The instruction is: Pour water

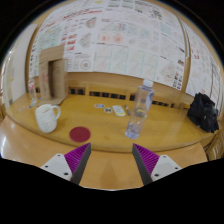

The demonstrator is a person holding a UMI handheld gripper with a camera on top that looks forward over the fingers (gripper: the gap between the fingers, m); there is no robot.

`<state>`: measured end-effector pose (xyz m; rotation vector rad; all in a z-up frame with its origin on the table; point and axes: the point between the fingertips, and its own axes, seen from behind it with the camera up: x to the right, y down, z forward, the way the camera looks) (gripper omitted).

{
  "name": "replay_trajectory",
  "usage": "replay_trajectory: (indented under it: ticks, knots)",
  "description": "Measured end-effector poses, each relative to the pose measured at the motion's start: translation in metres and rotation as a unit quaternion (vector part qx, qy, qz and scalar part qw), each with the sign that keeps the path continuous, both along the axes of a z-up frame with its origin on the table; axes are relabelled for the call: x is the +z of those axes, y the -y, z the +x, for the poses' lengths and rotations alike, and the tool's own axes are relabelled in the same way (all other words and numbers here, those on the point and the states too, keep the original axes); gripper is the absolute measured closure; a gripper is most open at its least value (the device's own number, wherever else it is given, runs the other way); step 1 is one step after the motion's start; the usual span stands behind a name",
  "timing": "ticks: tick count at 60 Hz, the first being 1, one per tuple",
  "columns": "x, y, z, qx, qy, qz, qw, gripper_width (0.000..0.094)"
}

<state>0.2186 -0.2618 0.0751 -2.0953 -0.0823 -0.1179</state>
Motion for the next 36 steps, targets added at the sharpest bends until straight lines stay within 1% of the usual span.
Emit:
replay_trajectory:
  ticks: [9,15,20,29,32,33,34,35,36]
  knots:
    - [0.01,-0.071,0.051,-0.028,-0.017,0.041,0.999,0.0089]
    - [0.015,-0.114,0.075,-0.038,-0.016,0.064,0.997,0.0096]
    - [0.015,-0.142,0.086,-0.04,-0.014,0.075,0.996,0.0106]
    - [0.006,-0.176,0.095,-0.033,-0.01,0.083,0.996,0.0225]
    - [0.004,-0.181,0.096,-0.03,-0.008,0.085,0.996,0.028]
    - [0.005,-0.183,0.097,-0.03,-0.006,0.089,0.996,0.0341]
    - [0.004,-0.186,0.099,-0.03,-0.004,0.093,0.995,0.0371]
    - [0.005,-0.187,0.1,-0.029,-0.002,0.097,0.995,0.0428]
    - [0.005,-0.188,0.1,-0.027,-0.004,0.098,0.995,0.0428]
